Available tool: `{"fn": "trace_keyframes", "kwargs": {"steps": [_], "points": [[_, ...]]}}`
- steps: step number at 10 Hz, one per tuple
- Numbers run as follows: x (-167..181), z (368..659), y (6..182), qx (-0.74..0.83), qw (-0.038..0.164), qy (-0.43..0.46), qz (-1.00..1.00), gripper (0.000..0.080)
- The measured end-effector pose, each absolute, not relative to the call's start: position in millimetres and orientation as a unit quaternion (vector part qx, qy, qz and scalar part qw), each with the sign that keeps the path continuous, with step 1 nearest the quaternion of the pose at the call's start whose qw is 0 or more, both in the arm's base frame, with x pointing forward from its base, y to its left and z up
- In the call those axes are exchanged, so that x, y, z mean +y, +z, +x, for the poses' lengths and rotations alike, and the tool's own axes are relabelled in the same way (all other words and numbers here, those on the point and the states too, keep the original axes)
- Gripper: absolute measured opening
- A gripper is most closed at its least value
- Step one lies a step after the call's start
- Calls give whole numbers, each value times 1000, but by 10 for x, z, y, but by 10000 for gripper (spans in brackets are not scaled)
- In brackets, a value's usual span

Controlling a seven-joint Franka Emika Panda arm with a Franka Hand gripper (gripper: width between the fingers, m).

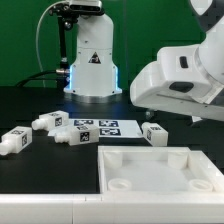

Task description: Assemble square table

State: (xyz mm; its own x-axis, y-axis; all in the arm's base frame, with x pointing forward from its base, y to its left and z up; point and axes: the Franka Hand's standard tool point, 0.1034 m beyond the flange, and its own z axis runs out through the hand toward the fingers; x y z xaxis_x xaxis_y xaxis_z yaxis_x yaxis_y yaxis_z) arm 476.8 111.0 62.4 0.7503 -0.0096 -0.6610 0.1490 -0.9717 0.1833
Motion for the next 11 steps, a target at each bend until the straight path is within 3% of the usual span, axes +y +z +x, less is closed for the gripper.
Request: {"fn": "trace_keyframes", "kwargs": {"steps": [1,4,9,11], "points": [[1107,4752,600,27,103,-354,929,649],[1130,4668,486,-48,19,-377,925,649],[1059,4676,475,-40,20,-379,924,649],[1250,4643,425,52,53,-381,922,649]]}}
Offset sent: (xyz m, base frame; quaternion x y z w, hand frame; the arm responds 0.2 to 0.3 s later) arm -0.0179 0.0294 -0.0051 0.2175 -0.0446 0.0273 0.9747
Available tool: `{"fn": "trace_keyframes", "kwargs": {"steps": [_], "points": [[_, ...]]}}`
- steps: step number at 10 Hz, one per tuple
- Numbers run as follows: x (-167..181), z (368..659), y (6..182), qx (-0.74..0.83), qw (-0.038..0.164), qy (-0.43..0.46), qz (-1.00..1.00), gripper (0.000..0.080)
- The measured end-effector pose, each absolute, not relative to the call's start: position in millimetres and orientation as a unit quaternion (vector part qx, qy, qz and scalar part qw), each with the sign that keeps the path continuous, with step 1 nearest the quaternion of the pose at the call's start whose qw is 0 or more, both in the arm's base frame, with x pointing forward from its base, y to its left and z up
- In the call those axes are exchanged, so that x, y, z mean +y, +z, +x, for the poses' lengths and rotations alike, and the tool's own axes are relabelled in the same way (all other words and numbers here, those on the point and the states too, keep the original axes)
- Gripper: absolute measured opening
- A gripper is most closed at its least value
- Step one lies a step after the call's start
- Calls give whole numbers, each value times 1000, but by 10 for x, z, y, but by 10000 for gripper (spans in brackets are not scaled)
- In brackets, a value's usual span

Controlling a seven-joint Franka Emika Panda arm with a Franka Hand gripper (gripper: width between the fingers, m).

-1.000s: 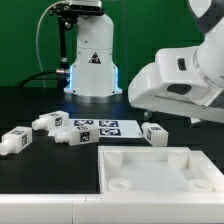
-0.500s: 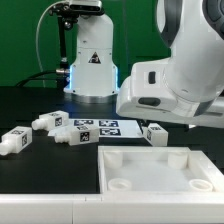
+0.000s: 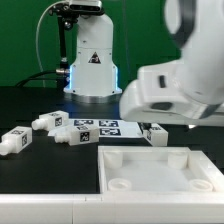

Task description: Assemble square table

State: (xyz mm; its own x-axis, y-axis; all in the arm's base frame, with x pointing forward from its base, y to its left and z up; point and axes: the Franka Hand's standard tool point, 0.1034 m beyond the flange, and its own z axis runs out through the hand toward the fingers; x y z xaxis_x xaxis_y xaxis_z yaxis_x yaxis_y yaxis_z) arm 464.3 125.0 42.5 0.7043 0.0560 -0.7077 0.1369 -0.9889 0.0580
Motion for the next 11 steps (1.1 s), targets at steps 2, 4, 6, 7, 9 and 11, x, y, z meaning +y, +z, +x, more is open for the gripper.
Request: {"fn": "trace_keyframes", "kwargs": {"steps": [2,4,6,7,9,11], "points": [[1194,4661,423,46,50,-381,922,649],[1172,4649,416,40,50,-383,922,649],[1102,4507,368,16,51,-407,912,649],[1091,4378,355,-10,59,-432,900,649],[1082,4361,326,-27,74,-445,892,649],[1079,4361,325,-21,72,-446,892,649]]}}
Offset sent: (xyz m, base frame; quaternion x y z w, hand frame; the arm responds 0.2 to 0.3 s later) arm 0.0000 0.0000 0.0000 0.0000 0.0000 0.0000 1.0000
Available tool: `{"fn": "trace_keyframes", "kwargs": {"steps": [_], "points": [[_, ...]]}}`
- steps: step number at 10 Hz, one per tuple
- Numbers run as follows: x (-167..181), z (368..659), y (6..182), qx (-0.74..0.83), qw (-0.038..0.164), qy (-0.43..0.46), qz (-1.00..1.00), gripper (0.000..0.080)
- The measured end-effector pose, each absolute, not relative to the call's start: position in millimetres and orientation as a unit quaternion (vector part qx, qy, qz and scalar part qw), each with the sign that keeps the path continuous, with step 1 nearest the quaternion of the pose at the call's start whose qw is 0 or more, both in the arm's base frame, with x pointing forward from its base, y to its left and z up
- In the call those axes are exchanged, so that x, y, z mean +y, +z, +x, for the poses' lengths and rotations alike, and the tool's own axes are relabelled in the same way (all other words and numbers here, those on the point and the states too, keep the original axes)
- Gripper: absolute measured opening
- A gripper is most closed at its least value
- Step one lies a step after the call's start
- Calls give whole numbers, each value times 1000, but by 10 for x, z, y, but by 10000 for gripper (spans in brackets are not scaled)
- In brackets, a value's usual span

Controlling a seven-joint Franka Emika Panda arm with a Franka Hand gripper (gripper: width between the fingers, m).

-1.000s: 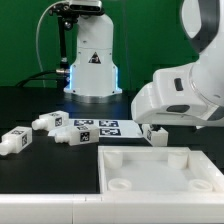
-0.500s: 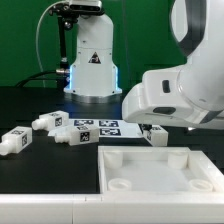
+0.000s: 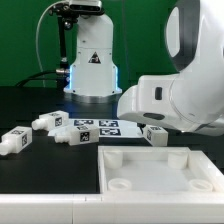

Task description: Assemble square table

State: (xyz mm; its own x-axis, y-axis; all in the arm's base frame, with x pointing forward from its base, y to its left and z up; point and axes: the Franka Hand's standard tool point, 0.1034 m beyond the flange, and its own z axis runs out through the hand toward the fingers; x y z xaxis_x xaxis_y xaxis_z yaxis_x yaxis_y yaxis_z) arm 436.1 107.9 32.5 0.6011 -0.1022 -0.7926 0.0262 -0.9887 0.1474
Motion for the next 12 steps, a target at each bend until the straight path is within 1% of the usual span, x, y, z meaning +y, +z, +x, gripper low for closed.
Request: {"fn": "trace_keyframes", "kwargs": {"steps": [2,3,7,8,10,12], "points": [[1290,4336,282,36,50,-449,891,649],[1358,4302,265,50,46,-452,890,649],[1310,4316,265,44,45,-452,890,649],[1294,4284,250,43,45,-455,889,649],[1245,4066,115,32,53,-465,883,649],[1245,3988,68,20,69,-472,878,649]]}}
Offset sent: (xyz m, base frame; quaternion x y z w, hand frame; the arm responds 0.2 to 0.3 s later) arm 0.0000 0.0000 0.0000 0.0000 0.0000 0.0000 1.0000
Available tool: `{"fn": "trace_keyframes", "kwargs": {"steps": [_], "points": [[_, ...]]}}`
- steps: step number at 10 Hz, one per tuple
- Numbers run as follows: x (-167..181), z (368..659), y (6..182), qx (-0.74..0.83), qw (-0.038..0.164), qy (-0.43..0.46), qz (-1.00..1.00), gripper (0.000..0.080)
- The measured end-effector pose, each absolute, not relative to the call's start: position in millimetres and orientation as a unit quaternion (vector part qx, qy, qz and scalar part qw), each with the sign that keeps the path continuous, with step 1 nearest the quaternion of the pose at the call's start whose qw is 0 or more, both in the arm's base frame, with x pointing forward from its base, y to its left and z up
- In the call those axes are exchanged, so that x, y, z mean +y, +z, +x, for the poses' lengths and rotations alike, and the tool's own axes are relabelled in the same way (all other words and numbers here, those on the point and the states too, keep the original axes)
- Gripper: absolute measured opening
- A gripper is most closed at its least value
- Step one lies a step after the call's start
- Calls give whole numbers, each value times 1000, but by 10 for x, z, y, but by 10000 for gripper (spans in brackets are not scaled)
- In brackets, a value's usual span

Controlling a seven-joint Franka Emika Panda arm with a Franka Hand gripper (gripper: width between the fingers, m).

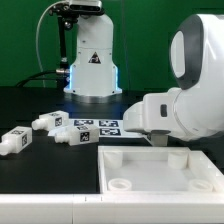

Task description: Assemble square table

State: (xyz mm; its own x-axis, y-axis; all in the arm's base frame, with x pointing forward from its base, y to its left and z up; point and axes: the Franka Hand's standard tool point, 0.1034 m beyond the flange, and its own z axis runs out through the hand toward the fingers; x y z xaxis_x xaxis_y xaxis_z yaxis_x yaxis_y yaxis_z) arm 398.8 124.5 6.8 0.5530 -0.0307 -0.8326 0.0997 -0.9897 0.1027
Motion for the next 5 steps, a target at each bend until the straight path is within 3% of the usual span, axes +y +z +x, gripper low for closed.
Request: {"fn": "trace_keyframes", "kwargs": {"steps": [2,3,4,5], "points": [[1238,3995,53,13,71,-472,878,649],[1231,3996,53,12,71,-473,878,538],[1228,3997,52,12,71,-473,878,538],[1206,4021,89,9,70,-476,877,361]]}}
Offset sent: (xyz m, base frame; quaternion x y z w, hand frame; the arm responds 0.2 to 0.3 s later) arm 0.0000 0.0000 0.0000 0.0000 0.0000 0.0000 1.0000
